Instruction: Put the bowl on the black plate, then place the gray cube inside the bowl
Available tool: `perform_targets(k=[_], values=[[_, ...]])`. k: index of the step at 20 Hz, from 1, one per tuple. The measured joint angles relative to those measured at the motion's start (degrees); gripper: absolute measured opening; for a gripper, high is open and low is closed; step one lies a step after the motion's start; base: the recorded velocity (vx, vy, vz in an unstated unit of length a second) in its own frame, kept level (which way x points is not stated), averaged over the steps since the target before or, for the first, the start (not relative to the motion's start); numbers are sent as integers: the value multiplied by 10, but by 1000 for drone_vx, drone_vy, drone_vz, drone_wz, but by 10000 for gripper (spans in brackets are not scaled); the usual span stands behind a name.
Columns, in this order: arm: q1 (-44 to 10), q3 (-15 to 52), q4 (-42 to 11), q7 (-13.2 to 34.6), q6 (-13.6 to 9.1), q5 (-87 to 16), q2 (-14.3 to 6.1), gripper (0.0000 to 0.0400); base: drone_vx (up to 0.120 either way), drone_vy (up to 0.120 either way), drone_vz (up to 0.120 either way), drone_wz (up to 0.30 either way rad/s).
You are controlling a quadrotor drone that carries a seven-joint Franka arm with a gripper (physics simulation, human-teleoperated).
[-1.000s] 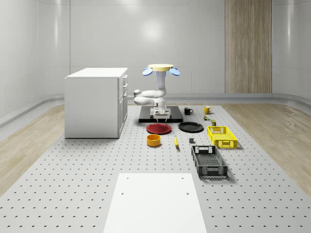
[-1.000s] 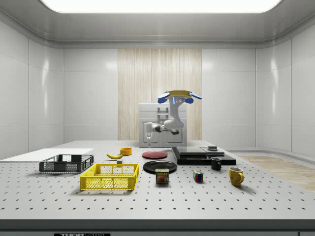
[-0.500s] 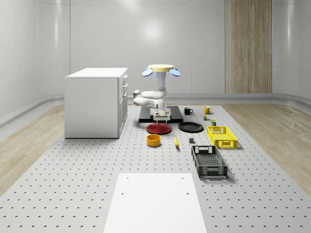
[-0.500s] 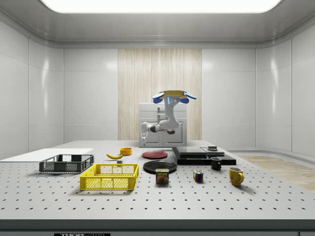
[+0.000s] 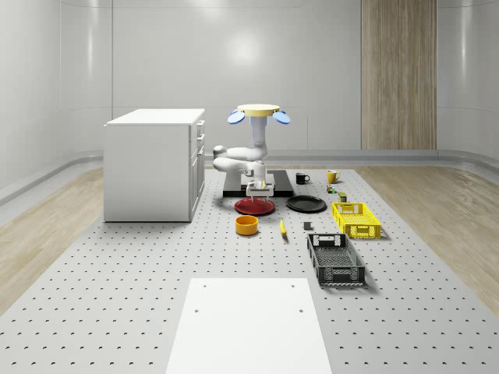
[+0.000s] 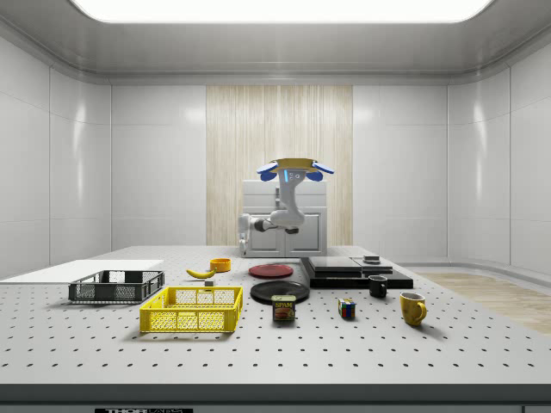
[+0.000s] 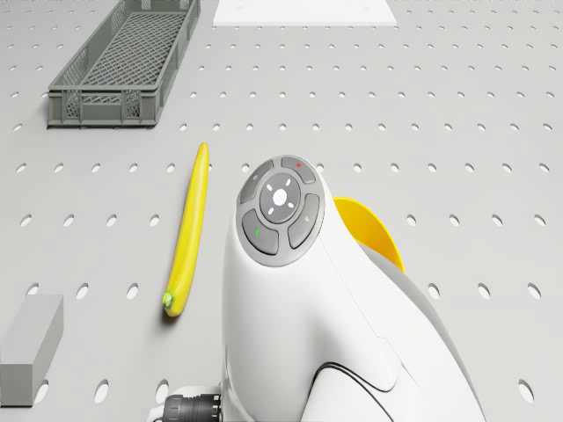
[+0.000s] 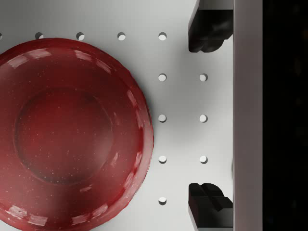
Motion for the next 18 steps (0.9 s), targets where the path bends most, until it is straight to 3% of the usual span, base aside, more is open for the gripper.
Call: perform_targets(k=[18], values=[[-4,3,1,3,15,7,-16,400,120,0,0,0]])
